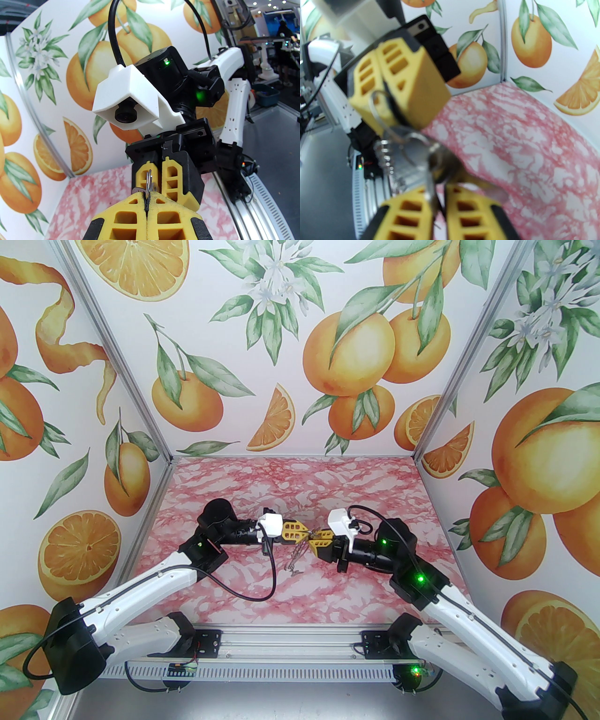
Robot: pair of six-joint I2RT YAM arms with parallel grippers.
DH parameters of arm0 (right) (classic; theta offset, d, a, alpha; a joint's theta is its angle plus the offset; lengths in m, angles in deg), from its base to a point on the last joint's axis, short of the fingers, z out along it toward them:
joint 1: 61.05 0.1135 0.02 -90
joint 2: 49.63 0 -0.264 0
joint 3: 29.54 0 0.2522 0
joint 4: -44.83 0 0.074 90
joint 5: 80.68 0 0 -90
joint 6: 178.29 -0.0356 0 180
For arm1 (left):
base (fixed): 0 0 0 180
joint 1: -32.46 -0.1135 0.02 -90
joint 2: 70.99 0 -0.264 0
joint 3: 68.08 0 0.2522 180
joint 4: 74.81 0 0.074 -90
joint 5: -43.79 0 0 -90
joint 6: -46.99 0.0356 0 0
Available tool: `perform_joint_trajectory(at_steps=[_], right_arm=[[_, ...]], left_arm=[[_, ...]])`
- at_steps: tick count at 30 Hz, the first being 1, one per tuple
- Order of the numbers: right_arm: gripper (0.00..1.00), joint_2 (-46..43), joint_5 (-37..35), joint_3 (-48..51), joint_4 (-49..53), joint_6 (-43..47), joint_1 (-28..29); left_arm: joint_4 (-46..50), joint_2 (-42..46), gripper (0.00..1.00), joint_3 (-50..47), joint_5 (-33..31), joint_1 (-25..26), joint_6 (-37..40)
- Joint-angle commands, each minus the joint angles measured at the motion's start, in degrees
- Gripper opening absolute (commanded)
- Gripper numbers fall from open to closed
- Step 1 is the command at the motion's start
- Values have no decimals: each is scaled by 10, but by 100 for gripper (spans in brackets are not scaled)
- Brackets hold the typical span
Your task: Remove the keys from the keyring
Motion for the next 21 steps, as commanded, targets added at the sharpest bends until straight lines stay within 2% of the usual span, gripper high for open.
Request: perform_joint_trajectory(at_steps=[1, 5, 10, 18, 21], right_arm=[[8, -19, -17, 0, -7, -8, 4], [5, -23, -25, -9, 14, -8, 3], [0, -20, -58, -57, 98, -16, 3], [0, 10, -98, -149, 235, -28, 21], [0, 29, -170, -190, 289, -12, 54]], left_arm=[[-4, 11, 0, 18, 3, -3, 4], [1, 15, 0, 17, -4, -3, 9], [55, 41, 0, 9, -75, -3, 48], [82, 64, 0, -25, -233, 36, 118], [89, 57, 0, -28, -285, 65, 150]])
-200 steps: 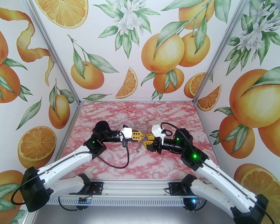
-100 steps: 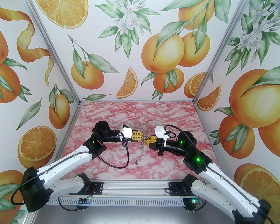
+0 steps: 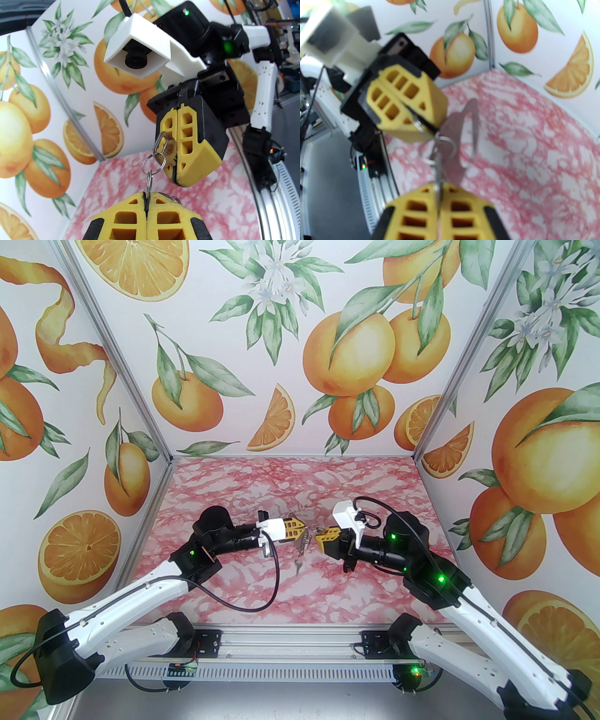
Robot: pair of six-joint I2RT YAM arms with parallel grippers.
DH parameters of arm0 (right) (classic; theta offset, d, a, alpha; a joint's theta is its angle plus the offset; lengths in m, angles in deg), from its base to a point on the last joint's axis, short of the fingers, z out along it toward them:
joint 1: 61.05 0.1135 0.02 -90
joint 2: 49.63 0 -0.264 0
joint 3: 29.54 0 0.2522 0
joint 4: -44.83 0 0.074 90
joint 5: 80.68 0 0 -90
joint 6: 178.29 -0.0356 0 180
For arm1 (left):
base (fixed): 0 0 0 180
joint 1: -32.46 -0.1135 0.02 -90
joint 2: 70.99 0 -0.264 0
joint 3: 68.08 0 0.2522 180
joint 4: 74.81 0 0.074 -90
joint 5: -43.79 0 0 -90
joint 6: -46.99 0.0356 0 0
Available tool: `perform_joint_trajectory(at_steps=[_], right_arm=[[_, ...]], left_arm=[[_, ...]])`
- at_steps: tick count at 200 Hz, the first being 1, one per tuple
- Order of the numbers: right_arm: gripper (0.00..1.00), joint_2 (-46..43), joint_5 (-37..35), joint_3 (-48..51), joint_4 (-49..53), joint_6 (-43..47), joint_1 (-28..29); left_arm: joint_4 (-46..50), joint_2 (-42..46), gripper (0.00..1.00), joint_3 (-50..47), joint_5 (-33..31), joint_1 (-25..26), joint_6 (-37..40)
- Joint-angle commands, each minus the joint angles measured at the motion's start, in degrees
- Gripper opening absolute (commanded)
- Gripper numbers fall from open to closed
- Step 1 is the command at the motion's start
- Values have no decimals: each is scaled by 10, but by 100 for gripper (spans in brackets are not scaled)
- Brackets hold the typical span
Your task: Remove the keys from the keyring
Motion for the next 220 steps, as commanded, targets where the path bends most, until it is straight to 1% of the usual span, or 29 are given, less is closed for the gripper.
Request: perform_joint_trajectory(at_steps=[1, 12, 32, 63, 81, 103, 122, 145, 162, 175, 185, 206, 220], right_arm=[[0, 16, -110, -56, 92, 10, 36], [0, 23, -155, -72, 111, 17, 56], [0, 49, -205, -101, 145, 24, 88], [0, 92, -222, -151, 194, 15, 124], [0, 113, -233, -180, 221, 3, 134], [5, 142, -192, -202, 232, -14, 138], [14, 150, -157, -211, 223, -28, 138], [26, 136, -130, -199, 177, -63, 134], [32, 138, -73, -184, 138, -105, 119], [32, 140, -40, -180, 117, -136, 103], [33, 133, -31, -176, 102, -157, 91], [34, 100, 10, -154, 49, -221, 45], [36, 81, 19, -147, 33, -246, 24]], left_arm=[[7, 0, 0, -12, -105, 23, 52], [2, -4, 0, -17, -124, 32, 64], [-34, -12, 0, -37, -143, 36, 74], [-98, -34, 0, -63, -162, 36, 78], [-154, -47, 0, -84, -165, 36, 77], [-242, -60, 0, -112, -154, 36, 68], [-281, -73, 0, -120, -144, 35, 66], [-329, -84, 0, -132, -136, 32, 52], [-364, -82, 0, -140, -134, 30, 40], [-373, -81, 0, -142, -128, 31, 35], [-381, -81, 0, -143, -128, 29, 32], [-403, -81, 0, -149, -125, 26, 26], [-412, -82, 0, -150, -124, 24, 22]])
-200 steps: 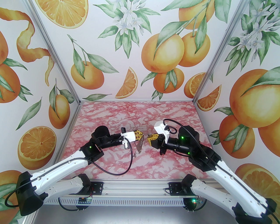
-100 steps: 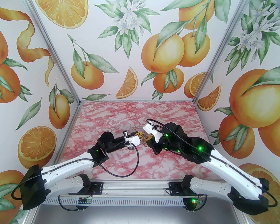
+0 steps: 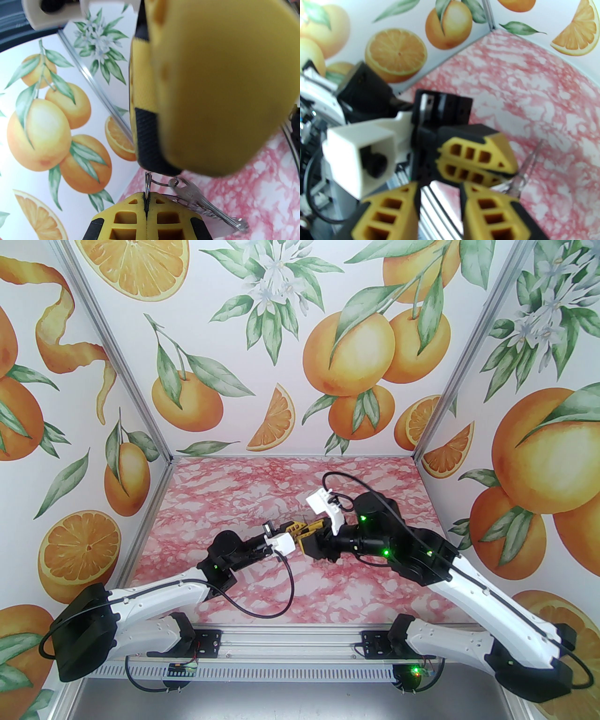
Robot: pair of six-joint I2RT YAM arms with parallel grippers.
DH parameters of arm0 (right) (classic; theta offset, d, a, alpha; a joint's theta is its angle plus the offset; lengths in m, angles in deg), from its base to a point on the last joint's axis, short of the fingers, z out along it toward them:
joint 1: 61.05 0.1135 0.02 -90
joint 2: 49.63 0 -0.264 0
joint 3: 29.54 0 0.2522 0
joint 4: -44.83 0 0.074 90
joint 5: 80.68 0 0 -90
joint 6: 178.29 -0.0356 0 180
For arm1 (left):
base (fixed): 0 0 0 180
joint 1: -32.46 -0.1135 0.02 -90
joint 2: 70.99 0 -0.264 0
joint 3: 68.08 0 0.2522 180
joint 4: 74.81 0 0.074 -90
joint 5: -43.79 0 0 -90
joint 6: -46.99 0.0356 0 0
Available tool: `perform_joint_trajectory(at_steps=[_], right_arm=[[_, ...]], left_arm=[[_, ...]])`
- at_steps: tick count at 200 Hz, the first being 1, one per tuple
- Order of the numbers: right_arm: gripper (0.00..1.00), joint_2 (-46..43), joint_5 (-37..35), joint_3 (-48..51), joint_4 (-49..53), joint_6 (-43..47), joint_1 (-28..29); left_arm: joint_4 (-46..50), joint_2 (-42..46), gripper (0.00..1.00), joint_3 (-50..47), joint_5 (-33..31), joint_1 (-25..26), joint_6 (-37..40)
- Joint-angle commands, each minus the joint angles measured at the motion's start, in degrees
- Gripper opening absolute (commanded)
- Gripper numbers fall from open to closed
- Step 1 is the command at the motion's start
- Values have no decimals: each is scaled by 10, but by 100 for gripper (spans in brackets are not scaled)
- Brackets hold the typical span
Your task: Remove the keys from the keyring
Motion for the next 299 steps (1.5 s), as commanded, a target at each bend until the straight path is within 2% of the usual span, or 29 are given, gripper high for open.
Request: perform_joint_trajectory(at_steps=[1, 17, 40, 65, 115, 142, 162, 185, 216, 260, 299], right_arm=[[36, -42, 58, 15, -73, -89, -36], [37, -55, 38, 6, -55, -98, -52], [47, -64, 26, -8, -32, -89, -62], [51, -44, 57, -19, -4, -55, -63], [57, -19, 95, -1, -37, -43, -66], [59, -2, 97, -4, -39, -32, -66], [66, 7, 91, -5, -41, -24, -67], [67, 21, 98, -9, -49, -21, -66], [67, 30, 118, -6, -59, -29, -66], [56, 1, 136, 19, -62, -60, -66], [52, -27, 133, 30, -61, -76, -66]], left_arm=[[-67, 2, 0, -8, 7, -7, -20], [-78, 0, 0, -7, 8, -8, -22], [-93, -6, 0, -5, 10, -9, -24], [-95, -4, 0, -1, 15, -8, -24], [-90, 2, 0, 1, 18, -8, -20], [-85, 2, 0, 4, 25, -9, -18], [-83, 2, 0, 7, 31, -8, -17], [-81, -2, 0, 12, 34, -8, -16], [-75, -4, 0, 17, 30, -9, -6], [-63, -8, 0, 27, 7, -8, 30], [-40, -4, 0, 40, 2, -9, 56]])
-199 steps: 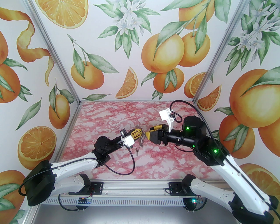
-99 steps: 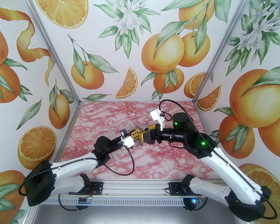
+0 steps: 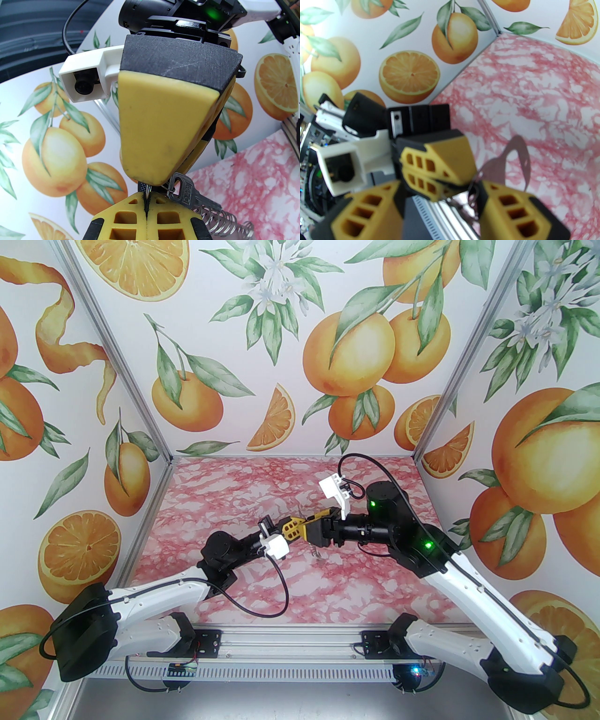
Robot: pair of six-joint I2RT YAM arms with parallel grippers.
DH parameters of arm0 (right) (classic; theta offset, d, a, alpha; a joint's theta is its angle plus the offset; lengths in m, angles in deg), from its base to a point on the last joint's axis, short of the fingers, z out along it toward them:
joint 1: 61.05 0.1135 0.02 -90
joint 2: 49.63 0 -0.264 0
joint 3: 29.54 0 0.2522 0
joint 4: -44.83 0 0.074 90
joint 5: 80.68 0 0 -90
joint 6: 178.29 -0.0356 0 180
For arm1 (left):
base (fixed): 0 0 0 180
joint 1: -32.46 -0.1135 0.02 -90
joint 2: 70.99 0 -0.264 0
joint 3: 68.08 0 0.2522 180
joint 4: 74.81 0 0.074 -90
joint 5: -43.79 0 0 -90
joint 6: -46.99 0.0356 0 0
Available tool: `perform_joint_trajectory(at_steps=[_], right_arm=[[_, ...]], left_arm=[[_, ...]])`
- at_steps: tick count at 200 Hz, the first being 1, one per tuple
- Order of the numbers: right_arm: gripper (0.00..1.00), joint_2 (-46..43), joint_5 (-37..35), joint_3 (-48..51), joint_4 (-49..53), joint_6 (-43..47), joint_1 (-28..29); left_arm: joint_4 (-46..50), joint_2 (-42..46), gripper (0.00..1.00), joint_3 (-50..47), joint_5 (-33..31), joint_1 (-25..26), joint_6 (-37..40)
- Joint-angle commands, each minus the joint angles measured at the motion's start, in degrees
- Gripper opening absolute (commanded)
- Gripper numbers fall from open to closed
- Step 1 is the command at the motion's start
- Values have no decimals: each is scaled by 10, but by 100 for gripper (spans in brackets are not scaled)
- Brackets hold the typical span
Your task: Remove the keys from the keyring
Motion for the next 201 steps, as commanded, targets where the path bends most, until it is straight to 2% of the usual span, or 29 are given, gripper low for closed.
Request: perform_joint_trajectory(at_steps=[1, 69, 119, 154, 201], right_arm=[[52, -31, 29, 7, -14, -23, 3], [48, -39, 52, 13, -41, -48, 3], [48, -19, 14, -9, -17, -21, 4], [48, -29, -48, -14, 12, -10, 4], [46, -32, -109, -4, 16, 17, 11]], left_arm=[[20, 0, 0, 29, -28, -4, 27], [33, 0, 0, 40, -24, -4, 42], [39, 7, 0, 46, -16, -4, 42], [44, 4, 0, 51, -15, -4, 47], [129, 8, 0, 77, -55, 8, 66]])
